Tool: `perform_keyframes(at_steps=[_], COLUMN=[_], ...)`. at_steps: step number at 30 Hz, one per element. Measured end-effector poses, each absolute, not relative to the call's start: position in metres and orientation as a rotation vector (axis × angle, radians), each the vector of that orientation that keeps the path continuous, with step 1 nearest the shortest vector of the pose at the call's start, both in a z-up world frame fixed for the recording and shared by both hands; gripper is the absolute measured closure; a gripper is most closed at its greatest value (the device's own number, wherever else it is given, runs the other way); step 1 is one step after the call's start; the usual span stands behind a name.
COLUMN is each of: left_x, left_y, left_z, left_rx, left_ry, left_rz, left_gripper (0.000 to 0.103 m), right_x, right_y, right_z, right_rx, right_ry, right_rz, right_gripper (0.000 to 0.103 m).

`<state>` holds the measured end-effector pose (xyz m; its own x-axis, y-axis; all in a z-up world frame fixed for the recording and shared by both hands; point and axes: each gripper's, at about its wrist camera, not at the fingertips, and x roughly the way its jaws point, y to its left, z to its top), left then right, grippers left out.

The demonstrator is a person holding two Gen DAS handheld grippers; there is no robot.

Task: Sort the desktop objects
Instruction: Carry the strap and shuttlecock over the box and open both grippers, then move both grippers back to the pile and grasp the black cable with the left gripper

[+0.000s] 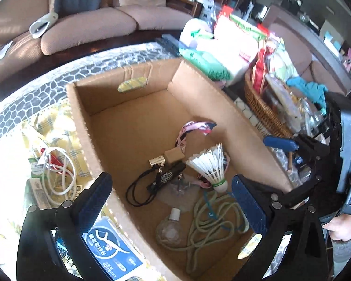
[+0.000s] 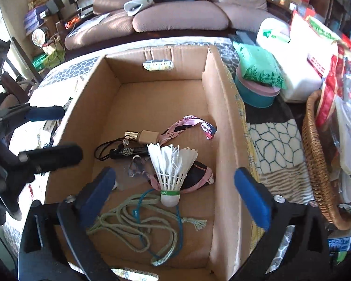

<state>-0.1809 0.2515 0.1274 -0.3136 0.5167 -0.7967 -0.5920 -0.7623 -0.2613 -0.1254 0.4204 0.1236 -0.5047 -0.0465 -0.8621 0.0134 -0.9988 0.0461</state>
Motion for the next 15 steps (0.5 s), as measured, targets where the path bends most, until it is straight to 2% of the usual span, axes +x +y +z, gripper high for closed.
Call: perform_keyframes(at_steps=[3, 9, 15], left_x=[-0.173, -0.149, -0.123], left_y=[0.239, 0.22, 0.179], left_z=[0.141, 0.168, 0.18], left_rx=[-1.21, -1.159, -1.145], left_ry=[0.078, 0.136, 0.096], left_rz=[2.132, 2.176, 2.184], left_gripper=[0.0, 0.0, 0.0], right_x=[-0.115, -0.091, -0.07], right_y=[0.422, 0.43, 0.396], right_z=[0.135, 0.17, 0.182], right_rx=[1.523, 1.396, 1.39], right_ry=[-0.056, -0.23, -0.187], right_rz=[-2.73, -2.761, -2.719], right_gripper=[0.0, 0.0, 0.0])
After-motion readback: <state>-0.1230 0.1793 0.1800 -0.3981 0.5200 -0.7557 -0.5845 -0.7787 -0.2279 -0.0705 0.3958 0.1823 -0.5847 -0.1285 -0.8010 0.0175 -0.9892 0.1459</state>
